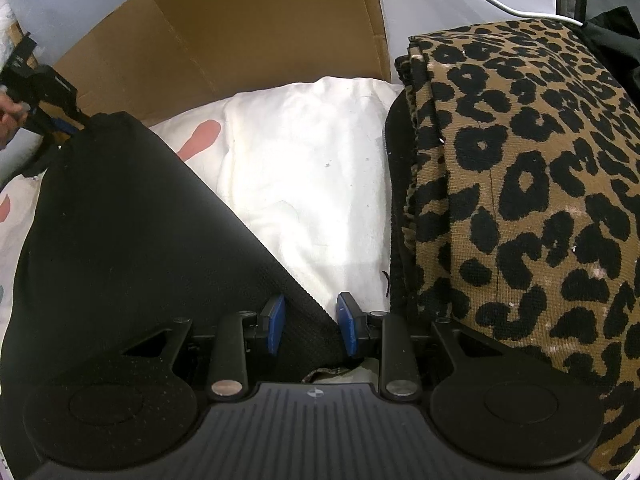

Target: Fold clothes

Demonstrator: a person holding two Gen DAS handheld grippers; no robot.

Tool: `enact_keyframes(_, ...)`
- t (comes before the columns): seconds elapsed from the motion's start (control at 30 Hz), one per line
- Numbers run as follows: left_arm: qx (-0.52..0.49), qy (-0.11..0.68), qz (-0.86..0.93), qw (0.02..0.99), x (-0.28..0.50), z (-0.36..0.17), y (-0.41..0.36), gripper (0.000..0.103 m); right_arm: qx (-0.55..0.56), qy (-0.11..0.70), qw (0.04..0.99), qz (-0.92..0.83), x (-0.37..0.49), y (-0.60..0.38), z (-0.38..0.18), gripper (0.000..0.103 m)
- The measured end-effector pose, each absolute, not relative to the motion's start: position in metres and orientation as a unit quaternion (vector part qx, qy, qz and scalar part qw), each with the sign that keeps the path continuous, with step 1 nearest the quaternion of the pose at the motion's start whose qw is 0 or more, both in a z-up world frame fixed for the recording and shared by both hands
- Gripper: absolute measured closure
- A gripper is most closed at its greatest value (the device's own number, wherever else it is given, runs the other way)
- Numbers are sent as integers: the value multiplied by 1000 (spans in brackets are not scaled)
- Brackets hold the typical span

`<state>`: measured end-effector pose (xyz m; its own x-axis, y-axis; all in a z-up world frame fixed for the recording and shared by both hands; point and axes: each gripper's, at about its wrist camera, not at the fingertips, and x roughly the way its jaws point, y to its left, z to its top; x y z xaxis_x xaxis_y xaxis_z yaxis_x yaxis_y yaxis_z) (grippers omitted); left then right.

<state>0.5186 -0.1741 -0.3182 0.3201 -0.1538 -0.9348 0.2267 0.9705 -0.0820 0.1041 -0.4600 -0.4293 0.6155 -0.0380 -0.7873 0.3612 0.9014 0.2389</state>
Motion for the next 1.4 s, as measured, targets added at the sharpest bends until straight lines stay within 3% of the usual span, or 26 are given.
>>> enact_keyframes(0.5, 33, 557, -121, 821, 535, -333, -186, 73, 197, 426, 876, -108, 103, -461, -429, 69)
enact_keyframes(0.73, 4, 556, -131, 821, 529, -305, -170, 73, 166, 430, 880, -116, 104, -455, -424, 71)
enact_keyframes(0.93, 40, 546, -171, 819, 499, -268, -146, 73, 153, 429, 879, -144, 103, -444, -412, 72)
enact_keyframes(1.0, 45, 550, -177, 815, 492, -274, -143, 78, 157, 416, 885, -140, 100, -442, -405, 72)
enact_keyframes(1.07, 50, 554, -182, 811, 485, -279, -140, 89, 163, 402, 890, -139, 97, -441, -399, 72)
enact_keyframes(1.4, 79, 574, -194, 791, 456, -311, -130, 84, 192, 397, 893, -90, 95, -425, -400, 73)
